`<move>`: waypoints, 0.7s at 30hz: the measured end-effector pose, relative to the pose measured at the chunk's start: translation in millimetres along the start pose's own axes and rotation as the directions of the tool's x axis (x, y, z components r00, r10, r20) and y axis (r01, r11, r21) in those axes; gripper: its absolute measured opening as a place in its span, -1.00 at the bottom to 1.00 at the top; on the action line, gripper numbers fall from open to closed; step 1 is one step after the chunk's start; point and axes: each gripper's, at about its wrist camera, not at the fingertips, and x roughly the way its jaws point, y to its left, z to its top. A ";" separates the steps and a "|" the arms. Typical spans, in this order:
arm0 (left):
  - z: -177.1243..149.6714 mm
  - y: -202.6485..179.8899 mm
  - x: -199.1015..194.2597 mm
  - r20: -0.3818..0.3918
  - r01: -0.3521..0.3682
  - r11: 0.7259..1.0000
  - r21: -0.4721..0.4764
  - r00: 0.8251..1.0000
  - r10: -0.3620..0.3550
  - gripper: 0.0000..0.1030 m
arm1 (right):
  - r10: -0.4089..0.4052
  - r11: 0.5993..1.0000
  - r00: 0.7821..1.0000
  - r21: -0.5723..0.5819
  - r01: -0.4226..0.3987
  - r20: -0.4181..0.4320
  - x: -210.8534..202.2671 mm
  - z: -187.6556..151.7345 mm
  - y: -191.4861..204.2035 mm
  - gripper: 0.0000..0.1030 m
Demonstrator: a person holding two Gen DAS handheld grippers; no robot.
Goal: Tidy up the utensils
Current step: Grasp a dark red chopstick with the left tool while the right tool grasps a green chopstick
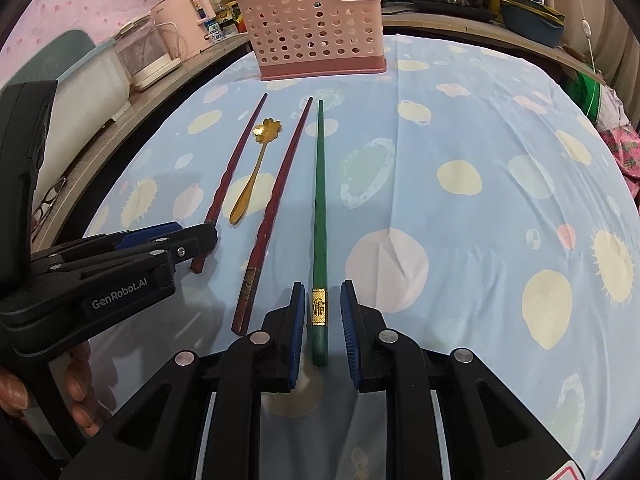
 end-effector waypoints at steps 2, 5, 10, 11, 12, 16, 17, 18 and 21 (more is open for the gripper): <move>-0.1 -0.1 0.2 0.001 0.000 1.000 0.002 1.000 0.000 -0.31 | -0.002 1.000 1.000 -0.004 0.002 -0.001 0.7 0.1 0.2 -0.62; -0.4 0.5 0.5 0.003 0.004 1.000 0.001 1.000 -0.004 -0.31 | -0.004 1.000 1.000 -0.007 0.004 -0.001 1.1 0.2 0.5 -0.63; -1.8 0.5 0.3 0.006 0.007 1.000 0.007 1.000 -0.007 -0.32 | -0.012 1.000 1.000 -0.012 0.012 0.002 1.4 -0.8 1.0 -0.67; -2.2 0.3 0.3 0.007 0.008 1.000 0.009 1.000 -0.008 -0.32 | -0.014 1.000 1.000 -0.013 0.014 0.002 1.6 -1.1 1.1 -0.67; -2.8 0.3 0.3 0.008 0.008 1.000 0.011 1.000 -0.008 -0.33 | -0.015 1.000 1.000 -0.015 0.015 0.003 1.7 -1.3 1.3 -0.68; -4.2 0.0 -0.4 0.010 0.008 1.000 0.012 1.000 -0.008 -0.34 | -0.019 1.000 1.000 -0.019 0.019 0.003 2.3 -1.5 1.5 -0.69; -4.3 -0.1 -0.5 0.011 0.005 1.000 0.013 1.000 -0.005 -0.35 | -0.019 1.000 1.000 -0.020 0.019 0.003 2.4 -1.5 1.4 -0.70; -4.4 0.0 -0.7 0.011 0.005 1.000 0.012 1.000 -0.005 -0.38 | -0.019 1.000 1.000 -0.020 0.020 0.004 2.3 -1.5 1.3 -0.70; -4.3 2.2 -0.6 0.011 0.010 1.000 0.003 1.000 -0.011 -0.42 | -0.018 1.000 1.000 -0.019 0.019 0.004 2.5 -1.5 1.3 -0.70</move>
